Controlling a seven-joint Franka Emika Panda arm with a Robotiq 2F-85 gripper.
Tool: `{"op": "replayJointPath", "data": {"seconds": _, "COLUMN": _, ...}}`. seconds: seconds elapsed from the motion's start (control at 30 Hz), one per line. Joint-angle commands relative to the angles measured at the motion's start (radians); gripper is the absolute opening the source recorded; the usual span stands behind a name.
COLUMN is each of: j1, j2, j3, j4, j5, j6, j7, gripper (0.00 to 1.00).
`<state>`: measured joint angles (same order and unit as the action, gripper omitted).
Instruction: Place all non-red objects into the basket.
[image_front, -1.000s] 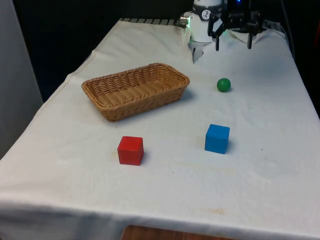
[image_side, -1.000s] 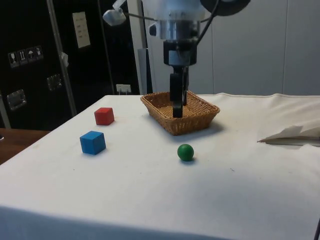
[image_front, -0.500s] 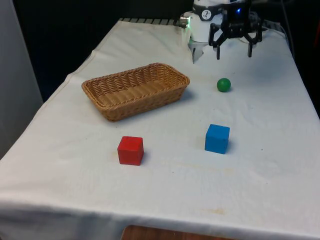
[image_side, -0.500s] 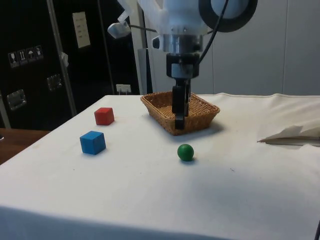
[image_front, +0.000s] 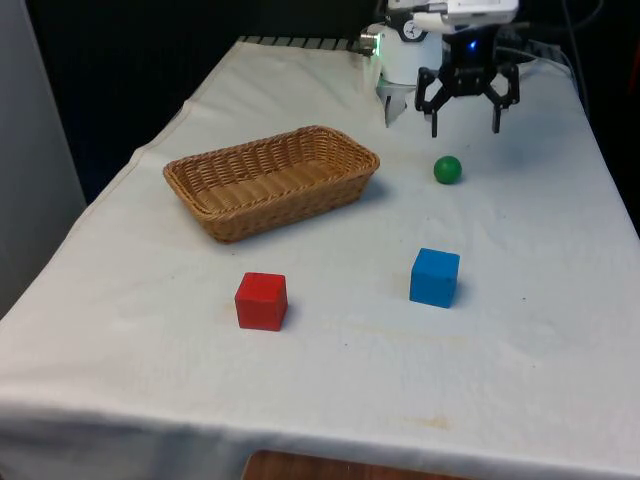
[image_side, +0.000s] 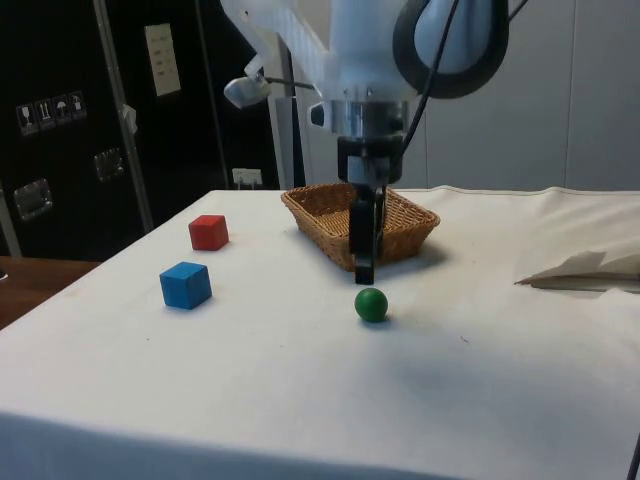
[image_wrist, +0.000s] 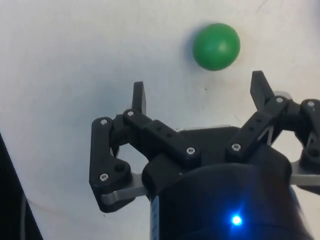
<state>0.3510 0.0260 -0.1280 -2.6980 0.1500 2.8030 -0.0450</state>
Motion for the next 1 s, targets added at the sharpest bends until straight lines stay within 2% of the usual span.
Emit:
{"op": "replayJointPath", "data": {"seconds": 0.0, "j1": 0.004, "j2": 0.008, "j3": 0.012, "j4": -0.001, "j5": 0.055, "j6": 0.015, "j7": -0.034, "gripper": 1.00}}
{"op": "replayJointPath", "data": {"seconds": 0.2, "j1": -0.002, "j2": 0.072, "j3": 0.019, "j4": 0.015, "j5": 0.069, "j6": 0.056, "j7": -0.047, "gripper": 1.00}}
{"op": "replayJointPath", "data": {"seconds": 0.23, "j1": 0.000, "j2": 0.073, "j3": 0.004, "j4": 0.012, "j5": 0.028, "j6": 0.050, "j7": -0.022, "gripper": 1.00}}
{"op": "replayJointPath", "data": {"seconds": 0.27, "j1": -0.003, "j2": 0.083, "j3": 0.019, "j4": 0.018, "j5": 0.066, "j6": 0.061, "j7": -0.046, "gripper": 1.00}}
{"op": "replayJointPath", "data": {"seconds": 0.5, "j1": -0.016, "j2": 0.155, "j3": 0.012, "j4": 0.046, "j5": 0.051, "j6": 0.105, "j7": -0.055, "gripper": 1.00}}
{"op": "replayJointPath", "data": {"seconds": 0.53, "j1": -0.008, "j2": 0.156, "j3": -0.002, "j4": 0.047, "j5": 0.028, "j6": 0.096, "j7": -0.038, "gripper": 1.00}}
{"op": "replayJointPath", "data": {"seconds": 0.57, "j1": -0.016, "j2": 0.155, "j3": 0.012, "j4": 0.046, "j5": 0.051, "j6": 0.105, "j7": -0.055, "gripper": 1.00}}
{"op": "replayJointPath", "data": {"seconds": 0.8, "j1": -0.019, "j2": 0.177, "j3": 0.019, "j4": 0.043, "j5": 0.055, "j6": 0.115, "j7": -0.055, "gripper": 1.00}}
{"op": "replayJointPath", "data": {"seconds": 0.83, "j1": -0.010, "j2": 0.183, "j3": -0.001, "j4": 0.048, "j5": 0.028, "j6": 0.104, "j7": -0.040, "gripper": 1.00}}
{"op": "replayJointPath", "data": {"seconds": 0.87, "j1": -0.020, "j2": 0.179, "j3": 0.021, "j4": 0.044, "j5": 0.058, "j6": 0.115, "j7": -0.056, "gripper": 1.00}}
{"op": "replayJointPath", "data": {"seconds": 0.97, "j1": -0.024, "j2": 0.186, "j3": 0.027, "j4": 0.046, "j5": 0.064, "j6": 0.114, "j7": -0.060, "gripper": 1.00}}
